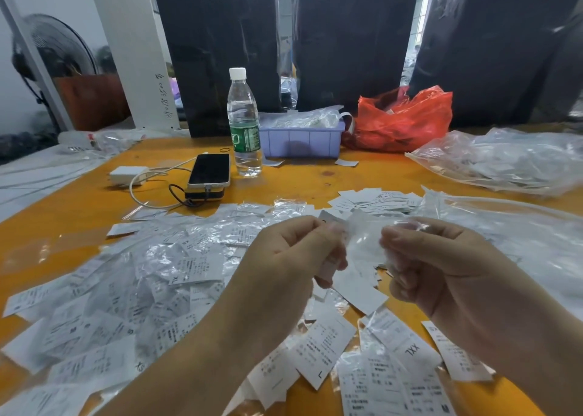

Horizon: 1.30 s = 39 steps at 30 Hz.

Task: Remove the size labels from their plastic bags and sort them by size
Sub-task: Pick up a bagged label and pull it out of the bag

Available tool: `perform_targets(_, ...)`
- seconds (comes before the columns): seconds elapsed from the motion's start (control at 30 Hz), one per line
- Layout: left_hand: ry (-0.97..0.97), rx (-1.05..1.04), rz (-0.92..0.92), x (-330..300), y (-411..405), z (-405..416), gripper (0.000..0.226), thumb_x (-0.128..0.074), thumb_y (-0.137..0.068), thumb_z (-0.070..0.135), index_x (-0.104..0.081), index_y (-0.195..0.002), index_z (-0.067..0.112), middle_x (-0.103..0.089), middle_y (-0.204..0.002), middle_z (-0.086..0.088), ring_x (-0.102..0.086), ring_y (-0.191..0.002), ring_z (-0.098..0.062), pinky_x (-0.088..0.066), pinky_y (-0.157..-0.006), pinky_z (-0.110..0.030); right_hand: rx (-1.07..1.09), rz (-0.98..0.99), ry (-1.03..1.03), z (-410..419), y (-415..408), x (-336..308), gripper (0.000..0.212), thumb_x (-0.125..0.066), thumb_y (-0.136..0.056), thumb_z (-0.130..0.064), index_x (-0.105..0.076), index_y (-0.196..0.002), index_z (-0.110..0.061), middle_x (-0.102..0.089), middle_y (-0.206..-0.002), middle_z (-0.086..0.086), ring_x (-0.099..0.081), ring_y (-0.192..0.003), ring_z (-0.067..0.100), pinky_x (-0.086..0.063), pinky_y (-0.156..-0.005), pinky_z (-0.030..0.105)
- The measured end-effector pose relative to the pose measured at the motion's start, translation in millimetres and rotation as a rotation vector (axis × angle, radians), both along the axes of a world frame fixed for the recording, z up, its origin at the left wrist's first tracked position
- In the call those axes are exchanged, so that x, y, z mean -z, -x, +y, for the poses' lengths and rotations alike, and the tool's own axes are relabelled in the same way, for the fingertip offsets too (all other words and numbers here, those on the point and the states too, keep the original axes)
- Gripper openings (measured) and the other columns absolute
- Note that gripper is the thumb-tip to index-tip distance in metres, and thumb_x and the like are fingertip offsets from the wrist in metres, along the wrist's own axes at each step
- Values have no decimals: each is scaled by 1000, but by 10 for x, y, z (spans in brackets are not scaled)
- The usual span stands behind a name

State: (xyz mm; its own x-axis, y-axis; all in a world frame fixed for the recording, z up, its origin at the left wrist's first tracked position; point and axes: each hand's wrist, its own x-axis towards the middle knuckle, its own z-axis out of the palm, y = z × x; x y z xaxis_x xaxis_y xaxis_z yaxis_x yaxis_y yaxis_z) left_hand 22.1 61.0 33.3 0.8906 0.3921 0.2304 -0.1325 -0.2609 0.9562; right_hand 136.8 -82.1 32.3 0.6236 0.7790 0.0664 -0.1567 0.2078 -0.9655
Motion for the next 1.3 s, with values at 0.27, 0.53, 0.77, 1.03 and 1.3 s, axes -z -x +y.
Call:
perform_targets(0.27, 5, -55, -50, 13, 12, 70, 32, -65, -73, 26, -59, -98, 45, -70, -78, 4, -58, -60, -2, -47, -54, -16, 96, -5, -60, -13, -64, 19, 22, -80, -61, -20, -59, -55, -16, -39, -58, 3, -35, -47, 14, -37, -41, 23)
perform_targets(0.53, -13, -45, -32, 24, 6, 47, 44, -62, -73, 25, -50, -109, 47, -71, -80, 7, -59, -60, 1, -47, -54, -14, 80, -4, -76, -11, -62, 39, 20, -83, -62, -17, -63, -60, -15, -41, -56, 2, -39, -46, 12, -39, -42, 22)
perform_targets(0.77, -16, -27, -11, 41, 1, 30, 44, -61, -71, 25, -52, -108, 46, -71, -77, 13, -62, -62, 1, -47, -53, -12, 100, -20, -86, -1, 9, -1, 14, -76, -58, -21, -63, -56, -14, -40, -55, 2, -37, -45, 12, -37, -42, 21)
perform_targets(1.03, -62, -6, 35, 58, -16, 15, 44, -63, -71, 29, -51, -106, 53, -69, -87, 13, -66, -75, -19, -58, -61, -30, 77, -54, -90, -13, -11, 13, 26, -84, -56, -26, -61, -57, -13, -41, -56, 3, -38, -47, 14, -39, -44, 23)
perform_targets(1.3, -79, -22, 32, 37, -9, 3, 44, -63, -71, 29, -50, -103, 56, -69, -87, 9, -62, -77, -28, -57, -60, -43, 96, -42, -112, -19, -30, 22, 17, -77, -60, -21, -62, -58, -14, -41, -55, 4, -37, -47, 15, -39, -43, 23)
